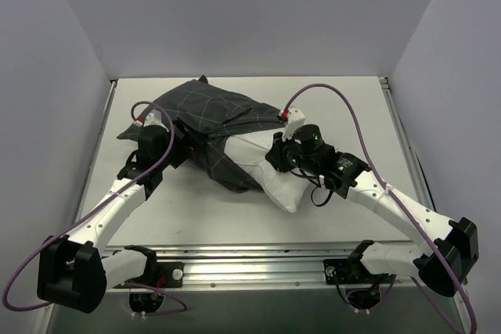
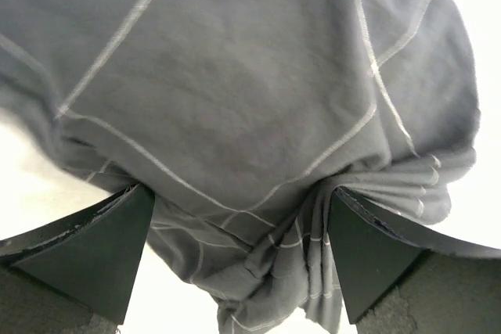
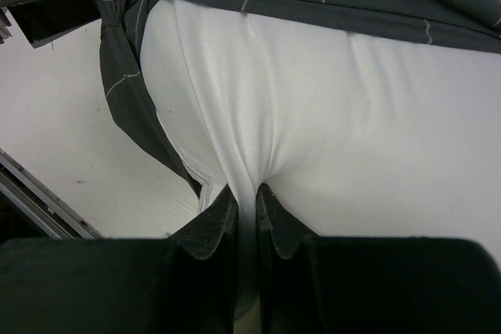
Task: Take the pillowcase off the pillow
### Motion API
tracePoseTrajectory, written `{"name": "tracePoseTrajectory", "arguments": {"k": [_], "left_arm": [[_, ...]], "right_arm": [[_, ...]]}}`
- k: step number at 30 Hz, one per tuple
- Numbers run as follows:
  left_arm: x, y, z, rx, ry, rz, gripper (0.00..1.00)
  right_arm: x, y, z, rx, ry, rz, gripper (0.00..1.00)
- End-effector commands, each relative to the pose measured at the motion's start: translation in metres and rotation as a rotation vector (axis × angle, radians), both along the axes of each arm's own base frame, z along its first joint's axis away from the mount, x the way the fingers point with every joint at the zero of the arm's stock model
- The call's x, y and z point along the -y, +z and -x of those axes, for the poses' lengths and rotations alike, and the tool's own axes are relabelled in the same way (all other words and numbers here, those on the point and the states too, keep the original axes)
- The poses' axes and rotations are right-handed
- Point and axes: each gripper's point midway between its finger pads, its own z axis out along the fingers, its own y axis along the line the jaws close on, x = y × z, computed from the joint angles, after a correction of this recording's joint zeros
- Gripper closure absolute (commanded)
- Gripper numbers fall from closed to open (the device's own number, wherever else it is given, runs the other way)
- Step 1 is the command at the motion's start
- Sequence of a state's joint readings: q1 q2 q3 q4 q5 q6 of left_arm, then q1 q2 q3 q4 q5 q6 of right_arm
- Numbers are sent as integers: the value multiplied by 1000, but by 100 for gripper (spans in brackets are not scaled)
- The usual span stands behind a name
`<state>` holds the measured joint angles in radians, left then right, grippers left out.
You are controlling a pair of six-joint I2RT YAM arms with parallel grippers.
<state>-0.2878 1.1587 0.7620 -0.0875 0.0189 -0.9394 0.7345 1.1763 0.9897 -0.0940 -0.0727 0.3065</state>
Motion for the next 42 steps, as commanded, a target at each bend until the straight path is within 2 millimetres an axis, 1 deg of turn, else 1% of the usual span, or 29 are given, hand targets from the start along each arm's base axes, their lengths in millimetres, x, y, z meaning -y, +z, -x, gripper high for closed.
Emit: {"name": "tracePoseTrajectory", "arguments": {"k": [1, 2, 4, 5, 6, 7, 8, 9, 10, 11, 13, 15, 17, 20, 23, 24, 26, 28, 29, 31, 32, 33, 34, 35, 36, 37, 38, 39, 42], "left_arm": [[-9, 66, -24, 272, 7, 79, 4], [2, 78, -21, 308, -57, 92, 4], [34, 87, -5, 318, -234, 111, 4], [46, 87, 1, 316, -294, 112, 5], [58, 95, 8, 344, -361, 90, 5], [78, 90, 23, 316, -450, 83, 5], [87, 89, 30, 309, -492, 65, 6], [94, 93, 34, 329, -532, 33, 6], [105, 92, 44, 322, -575, 24, 6], [107, 90, 49, 308, -592, 14, 6], [108, 97, 54, 330, -603, 13, 6], [101, 100, 60, 329, -582, 4, 6], [98, 110, 67, 345, -579, -3, 6], [98, 109, 78, 311, -627, -14, 6], [88, 93, 86, 229, -594, -36, 6], [79, 88, 83, 207, -532, -55, 6], [60, 75, 86, 151, -424, -66, 6], [35, 66, 80, 128, -280, -104, 6], [27, 56, 79, 96, -230, -99, 6], [5, 47, 71, 59, -120, -108, 6], [-2, 43, 68, 38, -76, -90, 6], [-9, 33, 66, 14, -46, -89, 5], [-18, 32, 57, 24, -6, -75, 5], [-17, 31, 54, 25, -5, -42, 2], [-19, 21, 51, 17, 1, -32, 1], [-16, 26, 42, 55, -7, -4, 0], [-15, 25, 39, 55, 0, 8, 0], [-14, 21, 36, 49, 2, 7, 7], [-14, 8, 28, 18, 13, -4, 11]], "right_arm": [[12, 0, 0, 2, -32, 12, 100], [10, -2, 0, -2, -30, 11, 100], [8, -4, -2, -4, -32, 2, 100], [7, -6, -3, -6, -31, 4, 100], [5, -6, -5, -5, -30, -3, 100], [4, -8, -6, -7, -30, -3, 100], [2, -10, -7, -10, -30, -2, 100], [1, -9, -9, -3, -32, -6, 100], [1, -11, -10, -2, -35, -2, 100], [1, -12, -12, 0, -42, 1, 100], [3, -15, -16, 5, -63, 14, 100], [3, -17, -19, 5, -72, 21, 100], [2, -22, -21, -1, -78, 30, 100], [1, -29, -22, -13, -80, 37, 100], [1, -31, -23, -17, -82, 39, 100], [2, -33, -21, -19, -81, 41, 100], [2, -33, -21, -20, -81, 40, 100], [3, -34, -20, -21, -81, 41, 100], [3, -33, -19, -21, -82, 39, 100], [3, -34, -18, -22, -82, 38, 100], [3, -33, -18, -21, -82, 37, 100], [3, -34, -18, -22, -82, 38, 100], [4, -34, -18, -23, -82, 37, 100], [3, -34, -17, -23, -82, 36, 100], [4, -35, -17, -24, -82, 38, 100], [4, -34, -17, -22, -82, 35, 100], [4, -34, -16, -23, -82, 36, 100], [4, -35, -16, -25, -82, 37, 100], [4, -33, -16, -22, -83, 31, 100]]}}
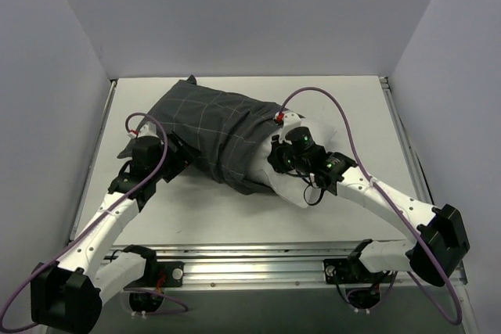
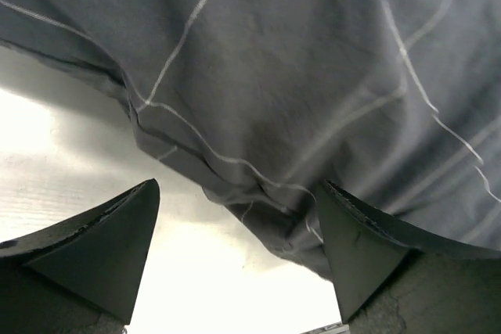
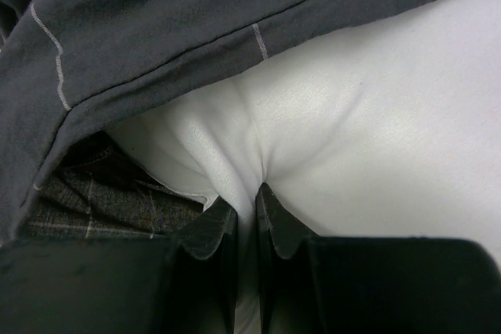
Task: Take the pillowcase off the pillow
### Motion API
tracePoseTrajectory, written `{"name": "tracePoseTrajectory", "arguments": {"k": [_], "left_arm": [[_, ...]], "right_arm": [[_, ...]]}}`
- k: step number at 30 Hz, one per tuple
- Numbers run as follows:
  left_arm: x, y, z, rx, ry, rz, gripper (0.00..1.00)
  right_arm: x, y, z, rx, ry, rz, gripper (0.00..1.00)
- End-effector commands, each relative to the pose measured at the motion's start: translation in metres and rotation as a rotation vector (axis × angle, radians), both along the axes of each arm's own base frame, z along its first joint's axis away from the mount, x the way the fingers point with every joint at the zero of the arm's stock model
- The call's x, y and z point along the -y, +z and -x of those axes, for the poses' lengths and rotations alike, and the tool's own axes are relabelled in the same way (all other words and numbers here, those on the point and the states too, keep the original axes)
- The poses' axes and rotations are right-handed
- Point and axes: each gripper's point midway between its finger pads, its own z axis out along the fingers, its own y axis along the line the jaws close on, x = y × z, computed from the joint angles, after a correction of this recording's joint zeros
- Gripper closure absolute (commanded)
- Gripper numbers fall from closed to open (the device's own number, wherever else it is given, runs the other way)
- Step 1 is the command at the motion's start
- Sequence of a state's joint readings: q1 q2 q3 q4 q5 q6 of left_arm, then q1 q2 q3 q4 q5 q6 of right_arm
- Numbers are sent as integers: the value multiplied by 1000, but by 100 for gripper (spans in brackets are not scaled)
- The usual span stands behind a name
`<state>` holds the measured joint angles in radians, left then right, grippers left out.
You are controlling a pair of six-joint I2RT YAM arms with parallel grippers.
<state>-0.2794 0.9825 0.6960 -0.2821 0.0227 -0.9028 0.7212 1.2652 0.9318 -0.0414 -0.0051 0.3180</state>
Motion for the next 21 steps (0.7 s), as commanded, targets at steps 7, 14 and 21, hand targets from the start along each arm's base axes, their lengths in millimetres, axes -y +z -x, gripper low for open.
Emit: {"name": "tracePoseTrajectory", "arguments": {"k": [7, 14, 21], "left_arm": [[4, -8, -31, 59, 38, 42, 40], [-13, -20, -41, 70, 118, -12, 92], [-74, 0, -42, 100, 376, -108, 98]], "right_arm": [[-5, 15, 1, 33, -1, -52, 100], [0, 26, 5, 55, 3, -63, 100], [47, 61, 13, 116, -128, -27, 100]]}}
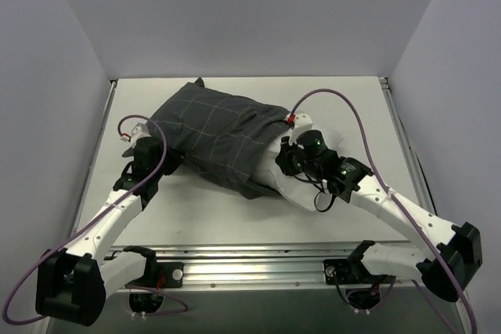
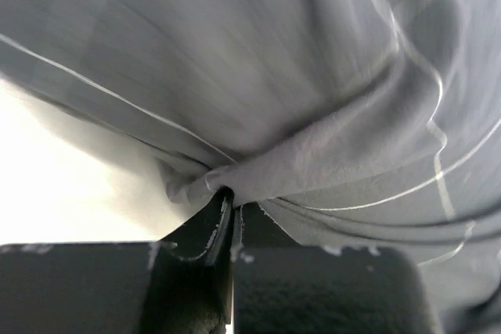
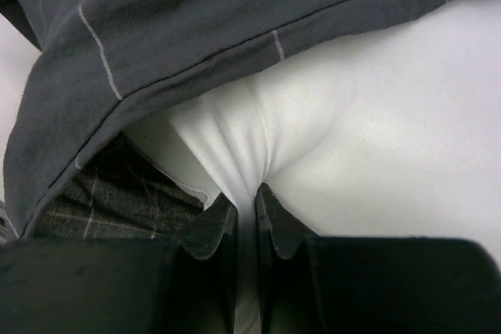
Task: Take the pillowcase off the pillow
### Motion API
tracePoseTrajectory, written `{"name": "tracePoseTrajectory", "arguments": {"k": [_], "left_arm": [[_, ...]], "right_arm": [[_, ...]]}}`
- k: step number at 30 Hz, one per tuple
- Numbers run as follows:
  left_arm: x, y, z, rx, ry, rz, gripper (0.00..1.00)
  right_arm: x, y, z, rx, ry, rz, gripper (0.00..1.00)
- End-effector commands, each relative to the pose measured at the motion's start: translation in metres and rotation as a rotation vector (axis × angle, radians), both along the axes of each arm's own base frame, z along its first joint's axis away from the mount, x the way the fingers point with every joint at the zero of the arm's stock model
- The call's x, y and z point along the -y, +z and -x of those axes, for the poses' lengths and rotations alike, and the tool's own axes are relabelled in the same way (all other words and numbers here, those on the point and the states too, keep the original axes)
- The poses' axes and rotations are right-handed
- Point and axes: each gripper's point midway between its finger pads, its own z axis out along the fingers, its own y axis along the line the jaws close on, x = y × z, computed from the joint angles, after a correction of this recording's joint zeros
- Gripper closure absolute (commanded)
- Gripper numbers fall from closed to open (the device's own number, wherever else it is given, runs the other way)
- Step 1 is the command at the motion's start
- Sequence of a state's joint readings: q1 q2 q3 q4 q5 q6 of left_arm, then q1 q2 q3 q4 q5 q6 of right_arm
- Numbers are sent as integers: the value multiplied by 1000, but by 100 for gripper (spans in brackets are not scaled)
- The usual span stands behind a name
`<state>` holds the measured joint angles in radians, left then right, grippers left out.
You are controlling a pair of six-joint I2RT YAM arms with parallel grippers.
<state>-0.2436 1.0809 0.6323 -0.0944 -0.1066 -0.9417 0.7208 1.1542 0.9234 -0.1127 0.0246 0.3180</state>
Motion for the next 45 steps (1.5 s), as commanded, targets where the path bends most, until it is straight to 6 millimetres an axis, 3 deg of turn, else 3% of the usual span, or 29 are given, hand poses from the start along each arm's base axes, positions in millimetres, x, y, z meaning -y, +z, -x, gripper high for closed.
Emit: {"name": "tracePoseTrajectory", "arguments": {"k": [1, 6, 9, 13, 16, 18, 20, 22, 24, 25, 26, 27, 28, 30, 31, 34, 35, 36, 38, 39, 40, 44, 45], "left_arm": [[-57, 35, -8, 88, 258, -87, 98], [-118, 53, -2, 121, 524, -170, 98], [-139, 54, -4, 116, 618, -206, 98], [-156, 49, -11, 103, 682, -226, 98], [-158, 56, -20, 103, 688, -243, 98], [-147, 72, -34, 148, 622, -216, 98], [-125, 78, -49, 186, 478, -202, 97], [-116, 84, -59, 209, 432, -184, 93], [-109, 78, -63, 188, 386, -189, 89], [-107, 80, -66, 188, 369, -190, 89], [-105, 79, -67, 181, 345, -206, 88], [-97, 79, -68, 174, 292, -200, 82], [-92, 77, -71, 166, 253, -205, 75], [-82, 86, -72, 164, 172, -226, 58], [-67, 89, -72, 167, 89, -209, 37], [-48, 106, -63, 149, -37, -219, 6], [-42, 109, -57, 139, -75, -232, 2], [-28, 118, -47, 124, -129, -236, 5], [-12, 116, -26, 69, -208, -281, 6], [10, 126, -15, 86, -270, -298, 6], [18, 124, -8, 72, -298, -319, 6], [30, 88, 22, -58, -335, -356, 6], [29, 78, 23, -81, -330, -356, 6]], "right_arm": [[40, 50, 6, 95, -123, -19, 100], [70, 109, 27, 189, -172, -85, 100], [93, 142, 43, 250, -206, -110, 100], [115, 161, 58, 278, -244, -108, 100], [113, 162, 64, 273, -214, -118, 100], [100, 154, 67, 246, -143, -116, 100], [80, 132, 66, 182, -71, -116, 100], [60, 106, 58, 116, -42, -132, 100], [43, 86, 53, 62, -10, -146, 85], [30, 87, 50, 65, 22, -190, 81], [22, 75, 49, 32, 31, -207, 77], [15, 72, 47, 24, 50, -219, 71], [6, 69, 41, 25, 59, -236, 58], [1, 57, 35, 10, 55, -228, 47], [-3, 48, 28, 2, 46, -214, 38], [-5, 26, 13, -23, 2, -173, 26], [-6, 20, 10, -31, -1, -166, 24], [-9, 9, 8, -52, 2, -148, 21], [-14, 6, 3, -47, 14, -157, 18], [-17, 1, 1, -63, 26, -158, 17], [-22, 4, -2, -49, 44, -171, 16], [-47, -2, -7, -50, 163, -217, 14], [-54, -15, -8, -82, 190, -212, 14]]}}
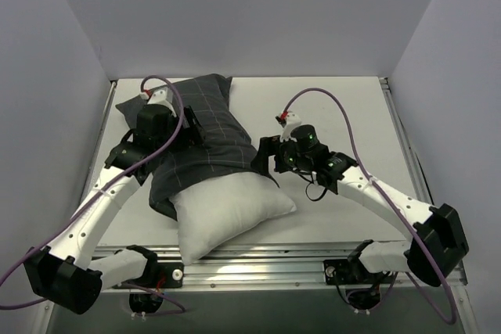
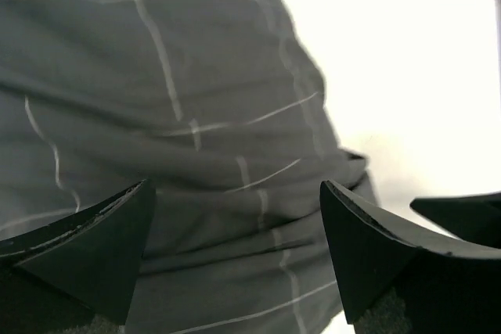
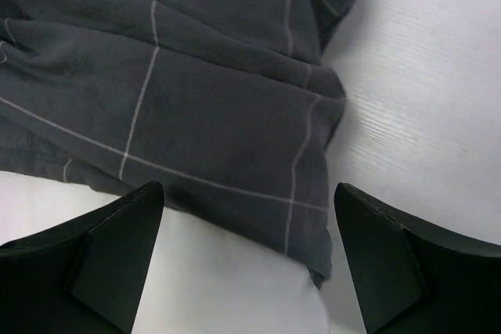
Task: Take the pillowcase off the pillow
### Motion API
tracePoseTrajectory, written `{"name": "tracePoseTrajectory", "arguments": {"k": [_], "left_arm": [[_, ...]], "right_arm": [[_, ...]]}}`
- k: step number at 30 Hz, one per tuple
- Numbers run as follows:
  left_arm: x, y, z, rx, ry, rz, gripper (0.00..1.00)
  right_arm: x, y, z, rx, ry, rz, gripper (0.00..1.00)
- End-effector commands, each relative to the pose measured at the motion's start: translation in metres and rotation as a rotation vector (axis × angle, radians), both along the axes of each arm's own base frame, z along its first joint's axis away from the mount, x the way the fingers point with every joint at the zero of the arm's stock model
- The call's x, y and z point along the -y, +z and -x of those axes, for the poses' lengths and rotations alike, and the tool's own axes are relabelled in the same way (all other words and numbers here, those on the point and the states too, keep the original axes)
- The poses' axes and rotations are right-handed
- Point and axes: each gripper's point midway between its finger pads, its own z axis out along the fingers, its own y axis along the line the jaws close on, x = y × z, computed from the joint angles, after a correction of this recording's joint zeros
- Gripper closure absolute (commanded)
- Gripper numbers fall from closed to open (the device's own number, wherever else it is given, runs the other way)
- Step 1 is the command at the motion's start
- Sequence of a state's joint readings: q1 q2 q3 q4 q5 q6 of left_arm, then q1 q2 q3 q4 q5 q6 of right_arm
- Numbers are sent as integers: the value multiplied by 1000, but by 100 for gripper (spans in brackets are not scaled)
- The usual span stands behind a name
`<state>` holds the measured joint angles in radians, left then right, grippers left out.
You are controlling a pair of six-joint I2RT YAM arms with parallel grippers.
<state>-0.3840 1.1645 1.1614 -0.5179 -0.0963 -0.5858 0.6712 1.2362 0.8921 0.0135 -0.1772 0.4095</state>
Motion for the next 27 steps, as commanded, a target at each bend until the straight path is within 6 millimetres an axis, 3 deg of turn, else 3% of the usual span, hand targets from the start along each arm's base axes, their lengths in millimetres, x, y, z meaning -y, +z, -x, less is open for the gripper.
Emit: {"name": "tracePoseTrajectory", "arguments": {"k": [1, 2, 3, 5, 6, 7, 8, 9, 10, 12, 16, 20, 21, 23, 24, 25, 26, 27], "left_arm": [[-18, -63, 29, -198, 33, -106, 6], [-19, -73, 30, -221, 53, -106, 5], [-21, -85, 24, -233, 71, -122, 5], [-15, -101, 16, -257, 66, -114, 5], [-7, -116, 11, -295, 39, -113, 4], [2, -120, 7, -300, 14, -102, 4], [18, -113, -6, -257, -26, -79, 4], [31, -124, -13, -273, -61, -81, 4], [44, -123, -18, -262, -99, -67, 4], [78, -110, -37, -194, -185, -54, 4], [118, -75, -67, -79, -274, -11, 4], [121, -44, -78, -5, -286, -28, 6], [117, -28, -75, 31, -286, -27, 6], [108, -26, -63, 44, -289, -46, 6], [98, -4, -55, 97, -269, -48, 6], [92, -12, -44, 87, -269, -63, 6], [90, -7, -34, 117, -286, -88, 6], [78, 14, -21, 177, -260, -103, 6]], "right_arm": [[-36, 1, -2, 29, 171, -104, 15], [-41, -5, 0, 16, 205, -111, 18], [-47, -14, 4, -13, 236, -117, 26], [-58, -14, 17, -28, 307, -166, 41], [-62, -11, 24, -24, 328, -177, 56], [-63, -7, 27, -14, 337, -184, 63], [-63, -5, 31, -4, 333, -185, 67], [-63, 0, 41, 8, 344, -192, 74], [-62, 1, 44, 8, 336, -189, 77], [-56, 3, 48, 19, 296, -187, 84], [-54, -2, 55, 10, 261, -176, 87], [-49, -4, 43, 21, 177, -145, 87], [-45, -2, 38, 32, 144, -139, 85], [-31, 1, 23, 58, 45, -109, 82], [-24, 6, 18, 73, 10, -113, 79], [-19, 9, 15, 80, -21, -116, 77], [-11, 10, 10, 85, -60, -118, 74], [-2, 17, 5, 102, -92, -130, 66]]}}
